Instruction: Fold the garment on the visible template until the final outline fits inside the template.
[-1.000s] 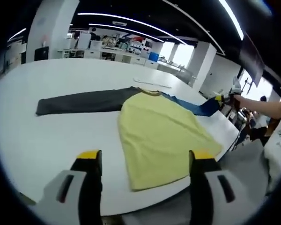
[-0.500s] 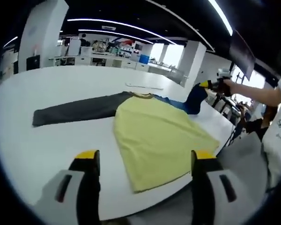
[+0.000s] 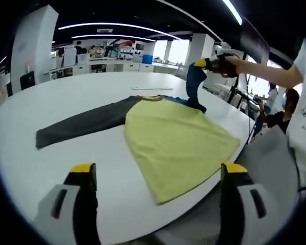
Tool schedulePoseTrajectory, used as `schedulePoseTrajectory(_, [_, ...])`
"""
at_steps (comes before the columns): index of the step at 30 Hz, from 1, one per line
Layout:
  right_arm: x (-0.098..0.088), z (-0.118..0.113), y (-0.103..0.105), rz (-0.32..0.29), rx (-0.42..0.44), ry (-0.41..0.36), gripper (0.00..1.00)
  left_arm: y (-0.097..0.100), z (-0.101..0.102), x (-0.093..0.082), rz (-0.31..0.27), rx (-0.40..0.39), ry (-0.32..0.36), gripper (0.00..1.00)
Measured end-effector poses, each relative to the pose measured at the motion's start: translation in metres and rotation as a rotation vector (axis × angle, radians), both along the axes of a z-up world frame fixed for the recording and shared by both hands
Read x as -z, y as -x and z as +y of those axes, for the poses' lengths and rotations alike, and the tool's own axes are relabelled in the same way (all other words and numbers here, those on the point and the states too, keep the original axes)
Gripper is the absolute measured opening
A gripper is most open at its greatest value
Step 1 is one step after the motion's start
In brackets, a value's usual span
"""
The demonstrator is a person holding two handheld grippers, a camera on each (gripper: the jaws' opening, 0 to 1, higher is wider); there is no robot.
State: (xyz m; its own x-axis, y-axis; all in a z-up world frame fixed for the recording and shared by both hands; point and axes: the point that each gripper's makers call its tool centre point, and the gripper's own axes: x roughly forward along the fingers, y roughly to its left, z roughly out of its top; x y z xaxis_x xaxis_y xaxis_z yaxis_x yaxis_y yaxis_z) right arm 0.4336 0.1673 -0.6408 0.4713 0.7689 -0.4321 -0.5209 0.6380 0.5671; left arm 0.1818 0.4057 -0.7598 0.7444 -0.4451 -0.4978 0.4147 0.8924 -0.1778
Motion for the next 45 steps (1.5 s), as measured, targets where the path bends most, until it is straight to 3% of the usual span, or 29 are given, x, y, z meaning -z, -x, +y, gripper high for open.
schedulePoseTrajectory(8, [-0.005, 0.056, 0.001, 0.006, -0.098, -0.025, 0.0, -0.007, 0.003, 0.0, -0.01, -0.032, 0.028, 0.99])
schedulePoseTrajectory(15, [0.001, 0.098, 0.003, 0.016, -0.17, -0.026, 0.0, -0.01, 0.007, 0.004, -0.004, -0.042, 0.041, 0.97])
schedulePoseTrajectory(20, [0.019, 0.124, 0.002, 0.025, -0.21, -0.001, 0.0, -0.009, 0.011, 0.007, 0.005, -0.054, 0.051, 0.96])
schedulePoseTrajectory(30, [0.065, 0.16, -0.015, 0.088, -0.183, 0.006, 0.0, -0.006, 0.017, 0.018, 0.03, -0.08, 0.069, 0.94])
schedulePoseTrajectory(45, [0.122, 0.194, -0.022, 0.159, -0.184, 0.054, 0.0, -0.008, 0.02, 0.024, 0.04, -0.117, 0.102, 0.94])
